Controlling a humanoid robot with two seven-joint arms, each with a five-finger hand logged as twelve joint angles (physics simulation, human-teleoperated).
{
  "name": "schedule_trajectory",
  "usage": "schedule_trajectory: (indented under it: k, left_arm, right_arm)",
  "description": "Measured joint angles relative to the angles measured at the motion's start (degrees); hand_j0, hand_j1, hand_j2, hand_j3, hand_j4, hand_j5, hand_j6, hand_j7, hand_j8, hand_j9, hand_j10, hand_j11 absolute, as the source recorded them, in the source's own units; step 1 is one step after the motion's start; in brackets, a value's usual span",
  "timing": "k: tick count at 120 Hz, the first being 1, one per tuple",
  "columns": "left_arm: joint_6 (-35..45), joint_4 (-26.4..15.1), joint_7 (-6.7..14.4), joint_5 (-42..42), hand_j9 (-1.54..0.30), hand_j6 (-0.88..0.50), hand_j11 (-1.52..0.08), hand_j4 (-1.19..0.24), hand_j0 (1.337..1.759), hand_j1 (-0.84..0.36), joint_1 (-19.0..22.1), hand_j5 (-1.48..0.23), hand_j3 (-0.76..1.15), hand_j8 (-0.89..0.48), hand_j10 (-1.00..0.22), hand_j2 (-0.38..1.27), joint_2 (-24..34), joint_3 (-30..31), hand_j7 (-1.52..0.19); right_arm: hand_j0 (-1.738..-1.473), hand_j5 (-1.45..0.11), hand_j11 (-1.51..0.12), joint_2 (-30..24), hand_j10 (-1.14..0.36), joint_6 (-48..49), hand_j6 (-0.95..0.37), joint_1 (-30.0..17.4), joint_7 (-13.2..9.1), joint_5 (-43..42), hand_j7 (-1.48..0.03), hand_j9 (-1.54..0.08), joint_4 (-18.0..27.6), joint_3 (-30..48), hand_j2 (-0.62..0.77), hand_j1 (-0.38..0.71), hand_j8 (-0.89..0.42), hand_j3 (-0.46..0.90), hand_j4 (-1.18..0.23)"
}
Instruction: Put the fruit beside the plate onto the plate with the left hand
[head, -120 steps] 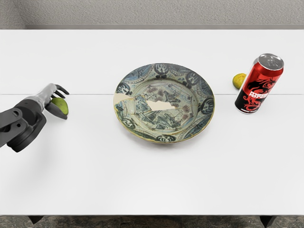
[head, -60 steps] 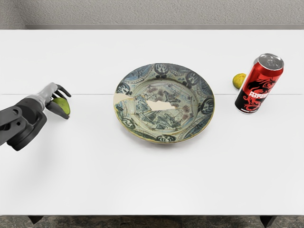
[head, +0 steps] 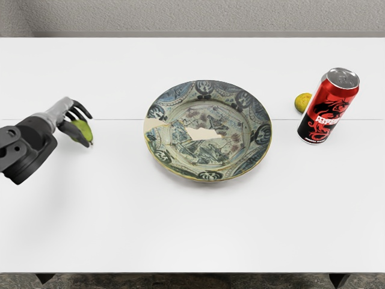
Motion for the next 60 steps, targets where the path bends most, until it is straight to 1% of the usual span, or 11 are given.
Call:
schedule_trajectory:
  k: [3, 18, 19, 26, 34, 60]
  left_arm:
    - [-0.05, -0.19, 0.00, -0.26, -0.85, -0.59, -0.85, -0.65, 1.657, -0.27, -0.42, -0.85, 0.00, -0.48, -0.64, 0.61, 0.04, -0.04, -0.85]
    - [-0.99, -1.18, -0.02, -1.55, -0.86, -0.59, -0.86, -0.65, 1.657, -0.27, -2.44, -0.86, 0.00, -0.47, -0.63, 0.62, 1.37, -0.28, -0.85]
    - [-1.11, -1.22, -0.01, -1.69, -0.86, -0.59, -0.86, -0.65, 1.657, -0.27, -2.72, -0.86, 0.00, -0.47, -0.63, 0.64, 1.37, -0.28, -0.85]
    - [-1.93, -1.40, -0.03, -2.47, -0.86, -0.60, -0.86, -0.65, 1.657, -0.27, -4.27, -0.86, 0.00, -0.49, -0.64, 0.62, 1.45, -0.36, -0.86]
    - [-3.01, -1.52, -0.03, -3.29, -0.86, -0.59, -0.86, -0.65, 1.657, -0.27, -5.39, -0.86, 0.00, -0.47, -0.64, 0.60, 1.63, -0.51, -0.86]
    - [-6.98, -1.63, -0.05, -7.08, -0.88, -0.58, -0.88, -0.66, 1.657, -0.28, -10.74, -0.88, 0.00, -0.47, -0.64, 0.62, 1.54, -0.67, -0.87]
  right_arm:
    - [-1.658, 0.00, 0.00, 0.00, 0.00, 0.00, 0.00, 0.00, 0.00, 0.00, 0.00, 0.00, 0.00, 0.00, 0.00, -0.35, 0.00, 0.00, 0.00]
    - [-1.658, 0.00, 0.00, 0.00, 0.00, 0.02, 0.00, 0.00, 0.00, 0.00, 0.00, 0.00, 0.05, 0.00, 0.00, -0.35, 0.00, 0.00, 0.00]
    - [-1.658, 0.00, 0.00, 0.00, 0.00, 0.02, 0.00, 0.00, 0.00, 0.00, 0.00, 0.00, 0.05, 0.00, 0.00, -0.35, 0.00, 0.00, 0.00]
    - [-1.658, 0.00, 0.00, 0.00, 0.00, 0.03, 0.00, 0.00, 0.00, 0.00, 0.00, 0.00, 0.07, 0.00, 0.00, -0.35, 0.00, 0.00, 0.00]
    - [-1.658, 0.00, 0.00, 0.00, 0.00, 0.04, 0.00, 0.00, 0.00, 0.00, 0.00, 0.00, 0.08, 0.00, 0.00, -0.35, 0.00, 0.00, 0.00]
    - [-1.658, 0.00, 0.00, 0.00, 0.00, 0.07, 0.00, 0.07, 0.00, 0.01, 0.00, 0.00, 0.10, 0.00, 0.00, -0.35, 0.00, 0.00, 0.00]
